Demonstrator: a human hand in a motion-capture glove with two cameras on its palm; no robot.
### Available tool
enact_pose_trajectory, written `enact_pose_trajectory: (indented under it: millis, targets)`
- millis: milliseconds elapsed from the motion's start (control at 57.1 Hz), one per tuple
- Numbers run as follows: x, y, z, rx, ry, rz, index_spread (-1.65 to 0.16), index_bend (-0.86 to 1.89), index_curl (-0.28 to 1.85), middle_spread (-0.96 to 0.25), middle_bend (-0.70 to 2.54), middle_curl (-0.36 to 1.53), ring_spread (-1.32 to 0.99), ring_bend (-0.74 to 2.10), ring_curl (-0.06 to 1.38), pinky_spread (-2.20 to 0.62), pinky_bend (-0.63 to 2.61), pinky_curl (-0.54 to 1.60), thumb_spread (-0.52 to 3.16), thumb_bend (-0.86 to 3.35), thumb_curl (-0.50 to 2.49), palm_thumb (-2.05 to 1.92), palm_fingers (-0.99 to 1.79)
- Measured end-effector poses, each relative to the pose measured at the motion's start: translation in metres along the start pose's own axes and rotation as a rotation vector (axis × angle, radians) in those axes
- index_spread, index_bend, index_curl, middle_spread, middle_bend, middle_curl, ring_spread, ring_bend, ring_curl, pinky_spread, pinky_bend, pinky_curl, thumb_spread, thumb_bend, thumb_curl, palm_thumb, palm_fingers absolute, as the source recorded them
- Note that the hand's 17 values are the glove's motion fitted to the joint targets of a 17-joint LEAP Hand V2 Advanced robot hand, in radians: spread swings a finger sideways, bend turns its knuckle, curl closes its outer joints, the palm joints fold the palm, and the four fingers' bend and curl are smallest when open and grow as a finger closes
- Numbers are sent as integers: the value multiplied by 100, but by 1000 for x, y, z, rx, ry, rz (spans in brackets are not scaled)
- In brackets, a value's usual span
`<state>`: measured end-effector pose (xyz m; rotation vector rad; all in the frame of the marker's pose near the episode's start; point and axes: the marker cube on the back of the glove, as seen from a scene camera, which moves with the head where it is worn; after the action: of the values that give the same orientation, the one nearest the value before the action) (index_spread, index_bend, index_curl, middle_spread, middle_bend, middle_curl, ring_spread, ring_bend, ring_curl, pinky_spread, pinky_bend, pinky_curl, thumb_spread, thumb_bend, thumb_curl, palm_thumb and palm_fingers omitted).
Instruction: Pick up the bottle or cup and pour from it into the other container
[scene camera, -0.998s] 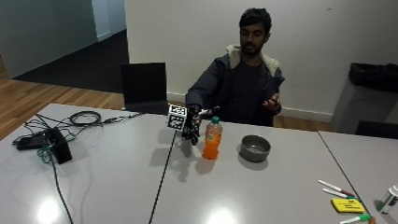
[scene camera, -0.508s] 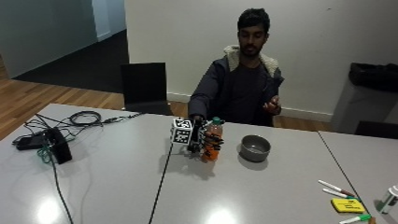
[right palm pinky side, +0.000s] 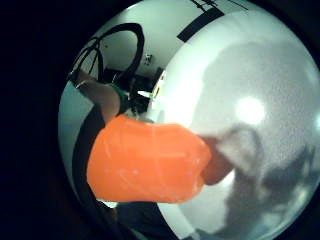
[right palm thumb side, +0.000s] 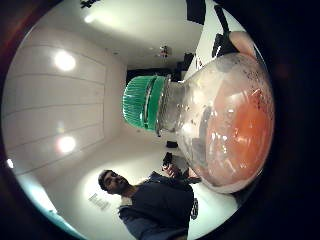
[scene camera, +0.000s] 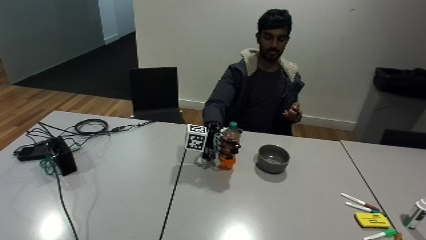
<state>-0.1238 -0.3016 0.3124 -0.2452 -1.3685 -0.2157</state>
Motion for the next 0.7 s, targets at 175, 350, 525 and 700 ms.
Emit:
enact_pose_trajectory:
  millis: [175,350,525,700]
  targets:
    - [-54,-1,15,163,198,-222,-31,11,27,-29,33,41,-17,51,38,4,42,31,67,-3,47,91,113]
    - [-113,25,48,110,793,-92,-31,11,27,-28,33,42,-18,51,39,4,42,32,67,-3,48,92,112]
    - [-133,33,89,82,1108,-56,-31,11,27,-29,33,43,-18,49,39,5,41,32,67,-3,49,94,111]
    - [-135,27,127,-1,1393,-176,-31,11,27,-29,32,43,-18,48,39,5,40,32,66,-3,49,94,110]
